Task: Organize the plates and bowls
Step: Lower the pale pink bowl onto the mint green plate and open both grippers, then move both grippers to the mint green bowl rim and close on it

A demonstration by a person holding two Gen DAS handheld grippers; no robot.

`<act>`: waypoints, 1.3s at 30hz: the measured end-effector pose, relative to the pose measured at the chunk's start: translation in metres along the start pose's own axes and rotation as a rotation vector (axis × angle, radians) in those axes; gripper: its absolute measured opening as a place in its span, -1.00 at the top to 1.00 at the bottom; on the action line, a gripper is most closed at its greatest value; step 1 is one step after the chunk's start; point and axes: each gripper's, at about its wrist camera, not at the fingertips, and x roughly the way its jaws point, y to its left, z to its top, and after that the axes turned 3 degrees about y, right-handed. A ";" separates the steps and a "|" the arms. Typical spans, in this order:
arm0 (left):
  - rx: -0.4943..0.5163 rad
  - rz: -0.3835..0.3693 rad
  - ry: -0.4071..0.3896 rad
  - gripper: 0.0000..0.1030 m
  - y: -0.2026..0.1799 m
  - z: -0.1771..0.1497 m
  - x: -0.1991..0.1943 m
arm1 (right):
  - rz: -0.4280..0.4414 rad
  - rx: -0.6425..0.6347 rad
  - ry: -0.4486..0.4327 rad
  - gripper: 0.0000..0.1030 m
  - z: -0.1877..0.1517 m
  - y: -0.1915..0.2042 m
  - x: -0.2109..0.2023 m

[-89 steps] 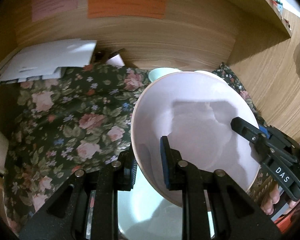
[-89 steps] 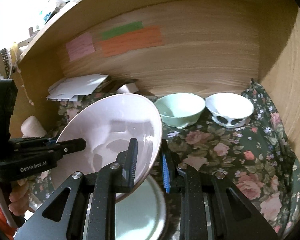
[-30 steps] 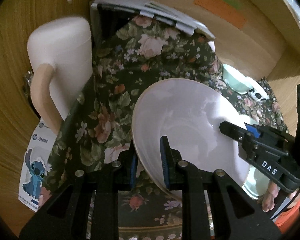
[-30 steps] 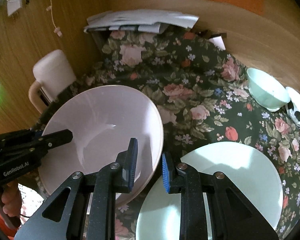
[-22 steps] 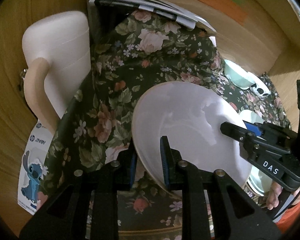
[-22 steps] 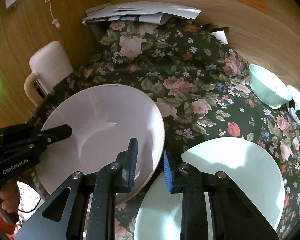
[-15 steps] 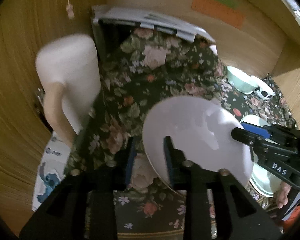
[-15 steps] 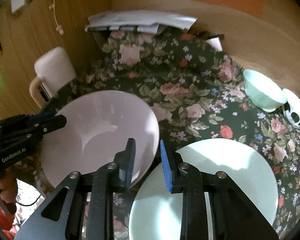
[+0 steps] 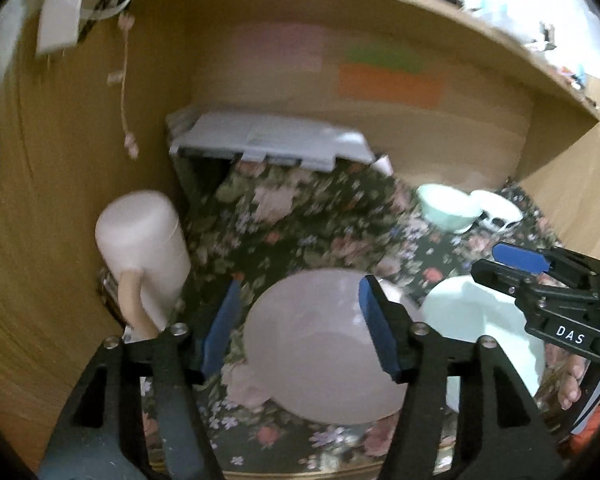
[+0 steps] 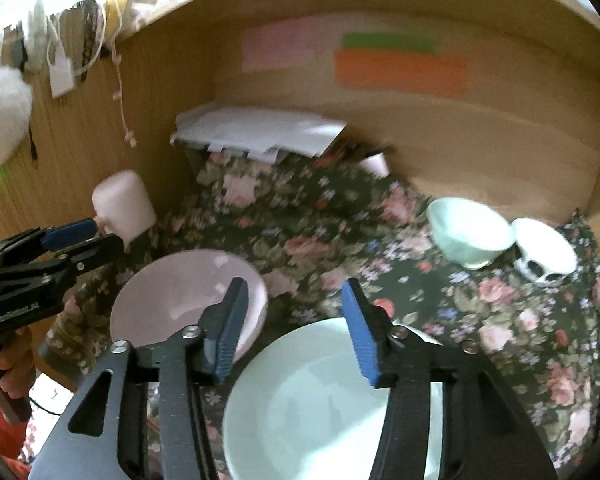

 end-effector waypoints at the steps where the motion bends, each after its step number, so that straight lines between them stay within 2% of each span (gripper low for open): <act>1: 0.005 -0.007 -0.012 -0.31 -0.005 0.003 -0.003 | -0.006 0.002 -0.014 0.05 0.001 -0.004 -0.005; 3: 0.015 -0.010 -0.035 -0.41 -0.015 0.009 -0.006 | -0.019 0.007 -0.041 0.02 0.002 -0.013 -0.015; 7: 0.043 -0.020 -0.068 -0.50 -0.037 0.018 -0.010 | -0.037 0.024 -0.081 -0.08 0.004 -0.032 -0.030; 12: 0.072 -0.040 -0.074 -0.64 -0.066 0.028 -0.003 | -0.067 0.035 -0.125 -0.11 0.006 -0.056 -0.045; 22: 0.119 -0.091 -0.025 -0.66 -0.113 0.062 0.028 | -0.141 0.078 -0.175 -0.15 0.010 -0.106 -0.060; 29: 0.117 -0.081 0.047 -0.66 -0.135 0.075 0.070 | -0.197 0.126 -0.145 -0.15 0.016 -0.147 -0.042; 32: 0.135 -0.085 0.089 -0.66 -0.143 0.081 0.093 | -0.211 0.158 -0.111 -0.15 0.019 -0.167 -0.024; 36: 0.161 -0.058 0.107 -0.66 -0.150 0.086 0.113 | -0.237 0.197 -0.063 -0.15 0.022 -0.190 0.004; 39: 0.157 -0.054 0.138 -0.66 -0.151 0.091 0.131 | -0.229 0.230 -0.008 -0.15 0.024 -0.208 0.029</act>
